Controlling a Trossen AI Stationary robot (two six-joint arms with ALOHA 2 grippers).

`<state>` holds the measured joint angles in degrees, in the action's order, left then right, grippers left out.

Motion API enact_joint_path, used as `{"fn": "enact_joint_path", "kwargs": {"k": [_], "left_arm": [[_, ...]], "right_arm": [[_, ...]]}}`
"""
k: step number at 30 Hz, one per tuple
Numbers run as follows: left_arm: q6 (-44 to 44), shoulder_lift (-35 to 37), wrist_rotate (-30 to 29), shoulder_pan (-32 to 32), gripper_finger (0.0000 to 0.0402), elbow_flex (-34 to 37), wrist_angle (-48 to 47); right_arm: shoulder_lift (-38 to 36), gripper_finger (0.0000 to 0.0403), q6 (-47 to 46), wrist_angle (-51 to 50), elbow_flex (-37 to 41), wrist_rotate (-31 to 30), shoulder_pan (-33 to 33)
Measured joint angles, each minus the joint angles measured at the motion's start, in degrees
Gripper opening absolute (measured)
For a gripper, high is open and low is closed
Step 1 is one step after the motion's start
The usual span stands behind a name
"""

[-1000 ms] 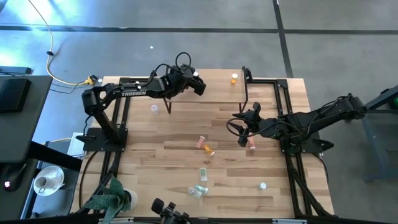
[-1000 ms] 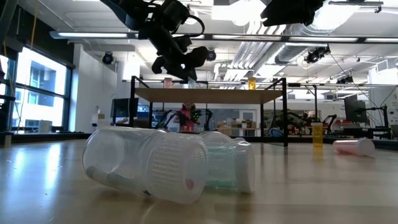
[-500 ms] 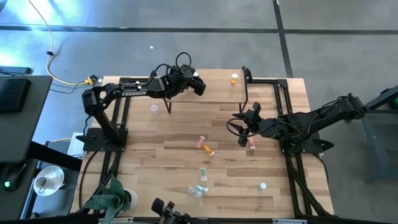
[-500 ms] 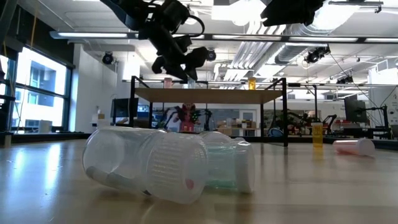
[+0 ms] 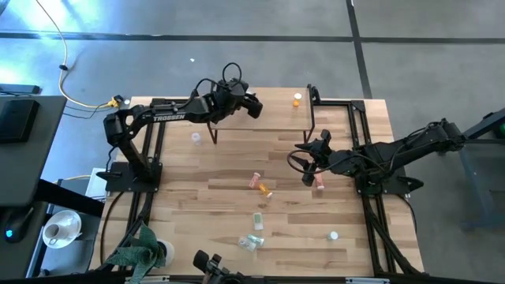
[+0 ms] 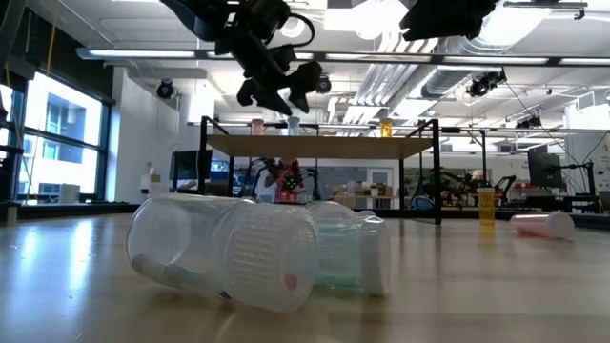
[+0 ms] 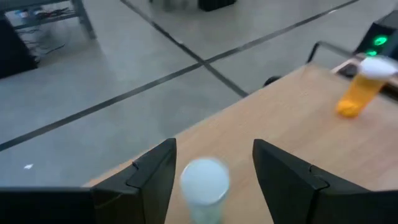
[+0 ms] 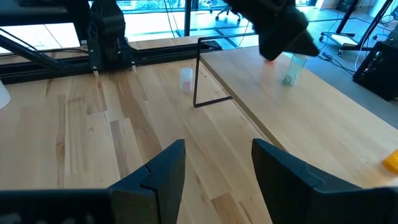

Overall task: Pick and place medicine bottles onto shelf by color
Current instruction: Put the middle transparent pill bottle on the shelf

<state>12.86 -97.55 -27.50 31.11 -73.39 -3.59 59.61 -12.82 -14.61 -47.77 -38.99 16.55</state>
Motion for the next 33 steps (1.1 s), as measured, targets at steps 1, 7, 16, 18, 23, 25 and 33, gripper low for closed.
{"fn": "enact_joint_path", "kwargs": {"k": [1,7,16,18,23,25,33], "left_arm": [[0.0,0.2,1.0,0.0,0.0206,-0.7,-0.6],[0.0,2.4,6.1,0.0,0.0208,-5.0,-5.5],[-2.6,10.8,15.4,-0.2,0.0202,-6.9,-16.2],[-2.7,12.4,17.8,-0.9,0.0202,-6.9,-19.0],[-4.1,15.8,18.9,-4.5,0.0201,-2.3,-19.6],[-4.3,17.2,18.9,-6.0,0.0201,0.9,-17.7],[-4.5,19.8,20.0,-12.4,0.0201,11.6,-7.3]], "right_arm": [[0.0,0.0177,0.0,-0.1,0.0,0.0,0.0],[0.0,0.0177,-0.1,-0.6,0.0,0.0,0.0],[0.0,0.0177,-0.2,-0.7,0.0,0.0,0.0],[0.0,0.0177,-0.2,-0.7,0.0,0.0,0.0],[0.0,0.0177,-0.2,-0.7,0.0,0.0,0.0],[0.0,0.0177,-0.2,-0.7,0.0,0.0,0.0],[0.0,0.0177,-2.0,-1.0,0.0,0.2,0.0]]}}
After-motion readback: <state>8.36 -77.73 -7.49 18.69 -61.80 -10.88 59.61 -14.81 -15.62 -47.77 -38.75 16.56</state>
